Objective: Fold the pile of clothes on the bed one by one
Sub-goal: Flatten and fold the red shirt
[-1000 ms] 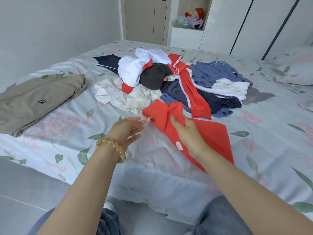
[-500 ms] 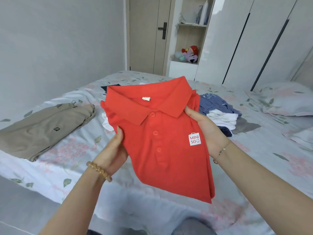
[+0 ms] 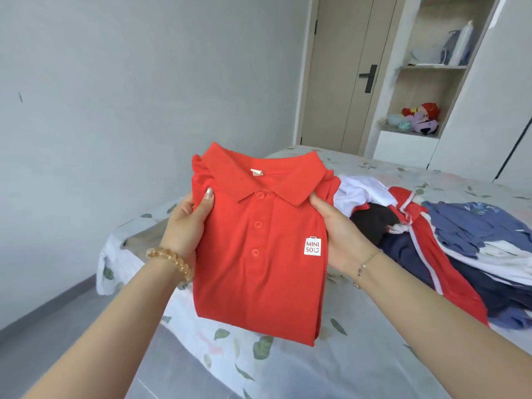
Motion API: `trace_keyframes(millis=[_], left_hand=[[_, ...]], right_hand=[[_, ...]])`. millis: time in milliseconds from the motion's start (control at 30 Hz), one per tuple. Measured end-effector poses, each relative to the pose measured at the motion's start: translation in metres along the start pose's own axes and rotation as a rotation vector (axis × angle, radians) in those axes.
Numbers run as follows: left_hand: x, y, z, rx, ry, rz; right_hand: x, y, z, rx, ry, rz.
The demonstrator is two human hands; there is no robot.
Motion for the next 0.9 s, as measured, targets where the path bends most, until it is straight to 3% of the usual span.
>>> trace_keyframes(millis=[100,267,467,633,700,900], left_hand=[[0.009,-0.039,-0.039,-0.022,0.026,-0.180],[0.030,-0.090,-0.130,0.083,0.085,-0.531],[0.125,-0.117,-0.242,0.255,-0.078,-0.827],[0.243,-0.136,-0.255,0.223,-0.172,-0.934],[0.272,-0.143,-0.248,0.173,-0.178,-0.923],[0.276,-0.133,-0.276,0.197,-0.069,-0.943]], right_hand=[[-0.013,0.015,-0.063,0.027,-0.015,-0.046],[-0.043,0.040,-0.165,0.151,0.142,-0.206],[-0.075,0.032,-0.281,0.126,0.171,-0.334],[-0.125,-0.028,-0.353,-0.009,0.213,-0.289],[-0.138,-0.044,-0.367,0.025,0.186,-0.307],[-0.142,-0.049,-0.371,0.134,0.104,-0.247]])
Point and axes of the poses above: each hand's wrist, its own z-axis away from the middle knuckle, its own y-axis out of the palm, x = y × z, the point moved 3 cm from there along -z, towards the middle knuckle, and after that the axes turned 15 degrees about y, right-handed, at the moved point
